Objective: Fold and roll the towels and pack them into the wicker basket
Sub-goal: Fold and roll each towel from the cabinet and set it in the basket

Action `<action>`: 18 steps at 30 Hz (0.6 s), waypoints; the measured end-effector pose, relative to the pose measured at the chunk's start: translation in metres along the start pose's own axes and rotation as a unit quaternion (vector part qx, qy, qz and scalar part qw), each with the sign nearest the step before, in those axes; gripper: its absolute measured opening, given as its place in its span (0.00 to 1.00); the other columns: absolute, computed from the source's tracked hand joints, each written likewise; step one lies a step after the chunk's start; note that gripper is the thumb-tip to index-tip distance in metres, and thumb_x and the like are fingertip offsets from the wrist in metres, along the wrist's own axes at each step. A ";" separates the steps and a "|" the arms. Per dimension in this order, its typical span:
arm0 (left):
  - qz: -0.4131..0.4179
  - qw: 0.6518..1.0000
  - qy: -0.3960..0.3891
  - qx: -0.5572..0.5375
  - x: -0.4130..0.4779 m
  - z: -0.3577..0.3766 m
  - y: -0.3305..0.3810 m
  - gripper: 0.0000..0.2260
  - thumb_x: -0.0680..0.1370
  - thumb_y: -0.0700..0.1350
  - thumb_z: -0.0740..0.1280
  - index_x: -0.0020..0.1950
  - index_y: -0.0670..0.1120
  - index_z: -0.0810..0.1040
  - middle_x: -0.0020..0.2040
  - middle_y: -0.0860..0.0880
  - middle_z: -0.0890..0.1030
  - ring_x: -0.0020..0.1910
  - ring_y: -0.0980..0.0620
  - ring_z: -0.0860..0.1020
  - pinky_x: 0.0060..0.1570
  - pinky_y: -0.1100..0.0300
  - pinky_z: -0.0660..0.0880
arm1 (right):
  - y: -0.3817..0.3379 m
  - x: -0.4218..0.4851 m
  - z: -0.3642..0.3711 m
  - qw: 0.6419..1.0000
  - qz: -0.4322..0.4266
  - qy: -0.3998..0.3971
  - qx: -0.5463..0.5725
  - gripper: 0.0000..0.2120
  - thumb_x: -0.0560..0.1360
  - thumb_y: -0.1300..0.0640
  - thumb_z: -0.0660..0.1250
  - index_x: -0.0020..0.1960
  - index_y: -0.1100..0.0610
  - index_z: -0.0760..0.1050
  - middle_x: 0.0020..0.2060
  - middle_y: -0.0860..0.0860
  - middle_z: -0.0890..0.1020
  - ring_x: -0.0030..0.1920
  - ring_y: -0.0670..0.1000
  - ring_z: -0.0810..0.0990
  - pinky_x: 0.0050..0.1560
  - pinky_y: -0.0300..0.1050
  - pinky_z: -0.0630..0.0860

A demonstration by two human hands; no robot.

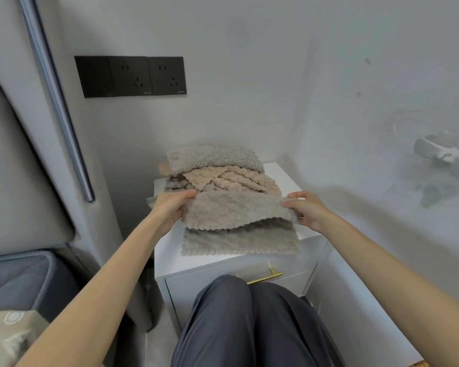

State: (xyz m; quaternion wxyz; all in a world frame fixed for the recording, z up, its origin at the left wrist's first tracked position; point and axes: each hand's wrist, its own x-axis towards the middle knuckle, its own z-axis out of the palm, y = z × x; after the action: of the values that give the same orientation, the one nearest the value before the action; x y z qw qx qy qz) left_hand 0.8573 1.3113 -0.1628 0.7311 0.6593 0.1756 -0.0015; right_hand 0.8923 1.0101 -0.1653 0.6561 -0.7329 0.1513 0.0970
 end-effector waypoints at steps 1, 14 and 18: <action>0.012 0.999 -0.005 0.043 0.000 -0.002 -0.005 0.11 0.75 0.33 0.68 0.57 0.38 0.80 0.46 0.44 0.81 0.38 0.51 0.77 0.33 0.67 0.74 | 0.004 -0.003 0.000 1.000 0.001 0.000 -0.001 0.13 0.74 0.68 0.69 0.54 0.57 0.69 0.42 0.54 0.75 0.37 0.50 0.75 0.30 0.43 0.75; 0.174 0.930 0.015 0.324 -0.008 -0.008 -0.046 0.14 0.75 0.29 0.66 0.53 0.45 0.82 0.59 0.48 0.80 0.50 0.51 0.78 0.27 0.70 0.74 | 0.057 -0.020 -0.002 0.950 -0.141 0.034 -0.278 0.10 0.74 0.61 0.68 0.53 0.56 0.70 0.47 0.55 0.74 0.45 0.53 0.72 0.46 0.49 0.71; 0.210 0.918 0.011 0.335 -0.007 -0.009 -0.057 0.14 0.75 0.30 0.67 0.53 0.46 0.83 0.55 0.50 0.81 0.53 0.52 0.77 0.49 0.66 0.72 | 0.063 -0.019 -0.002 0.938 -0.175 0.038 -0.298 0.10 0.75 0.62 0.67 0.54 0.58 0.70 0.52 0.56 0.77 0.49 0.54 0.73 0.44 0.44 0.65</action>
State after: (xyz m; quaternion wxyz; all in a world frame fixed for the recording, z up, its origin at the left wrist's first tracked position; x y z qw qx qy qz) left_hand 0.8351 1.3113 -0.2162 0.4491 0.8873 0.0299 0.1004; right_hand 0.8523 1.0044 -0.2178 0.4083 -0.9128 0.0095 -0.0072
